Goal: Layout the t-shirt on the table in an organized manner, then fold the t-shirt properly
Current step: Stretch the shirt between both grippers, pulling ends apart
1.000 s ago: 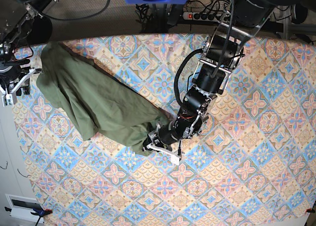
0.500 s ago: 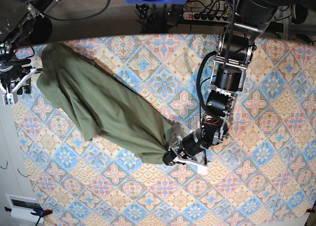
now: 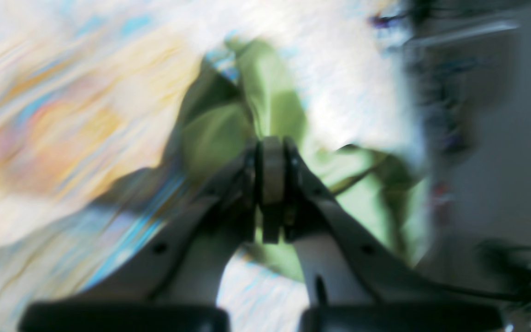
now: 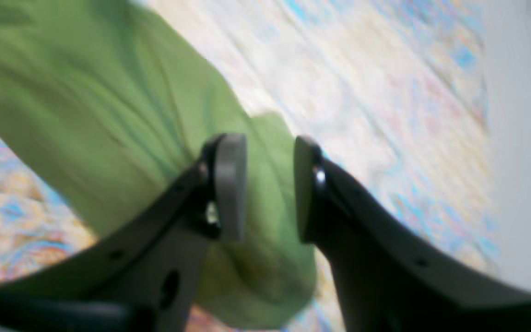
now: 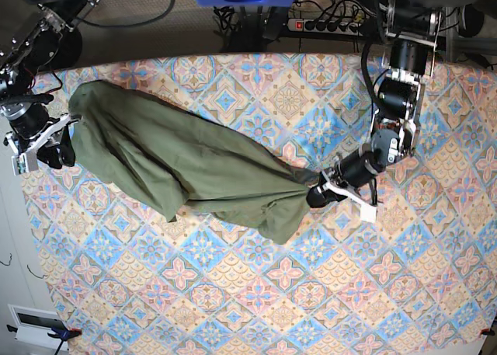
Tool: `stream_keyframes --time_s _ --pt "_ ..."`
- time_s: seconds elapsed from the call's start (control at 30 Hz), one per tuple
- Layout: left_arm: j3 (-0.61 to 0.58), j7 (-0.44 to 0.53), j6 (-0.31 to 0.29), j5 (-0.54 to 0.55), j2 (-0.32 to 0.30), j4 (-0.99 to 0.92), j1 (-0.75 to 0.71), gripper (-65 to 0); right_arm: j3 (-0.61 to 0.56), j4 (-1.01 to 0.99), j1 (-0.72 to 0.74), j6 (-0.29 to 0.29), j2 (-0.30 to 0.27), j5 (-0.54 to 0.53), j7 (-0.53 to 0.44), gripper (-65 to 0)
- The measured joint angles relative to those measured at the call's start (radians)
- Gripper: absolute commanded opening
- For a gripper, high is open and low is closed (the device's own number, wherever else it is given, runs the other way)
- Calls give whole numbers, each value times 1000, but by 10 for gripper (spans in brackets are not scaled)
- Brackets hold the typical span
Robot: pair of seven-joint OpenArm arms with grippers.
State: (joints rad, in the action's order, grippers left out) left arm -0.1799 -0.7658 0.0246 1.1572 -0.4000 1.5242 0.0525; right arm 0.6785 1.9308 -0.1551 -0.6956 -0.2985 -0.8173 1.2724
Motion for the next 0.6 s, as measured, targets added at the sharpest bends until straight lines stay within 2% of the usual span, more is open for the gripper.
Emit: stream_keyframes --time_s 0.13,0.2,0.27,0.33,0.43,0.6 --pt "-5 50 -15 -64 -24 114 -151 -650 -73 0 8 0 13 -16 1 -459" --pt "-6 60 -21 -92 -34 126 -211 -650 -127 0 5 1 61 -2 0 -427" --pt "-7 60 -7 -141 -29 121 -259 -650 -211 -2 12 0 82 -1 26 -408" --pt "-7 60 -13 -169 -15 120 -299 -650 -277 -3 53 0 79 4 36 -404" --pt "-6 62 -12 -209 7 119 -332 -650 -360 -1 113 0 84 133 47 -403" --pt "-4 70 -20 -217 3 115 -362 -650 -545 -18 239 -3 135 347 51 -402"
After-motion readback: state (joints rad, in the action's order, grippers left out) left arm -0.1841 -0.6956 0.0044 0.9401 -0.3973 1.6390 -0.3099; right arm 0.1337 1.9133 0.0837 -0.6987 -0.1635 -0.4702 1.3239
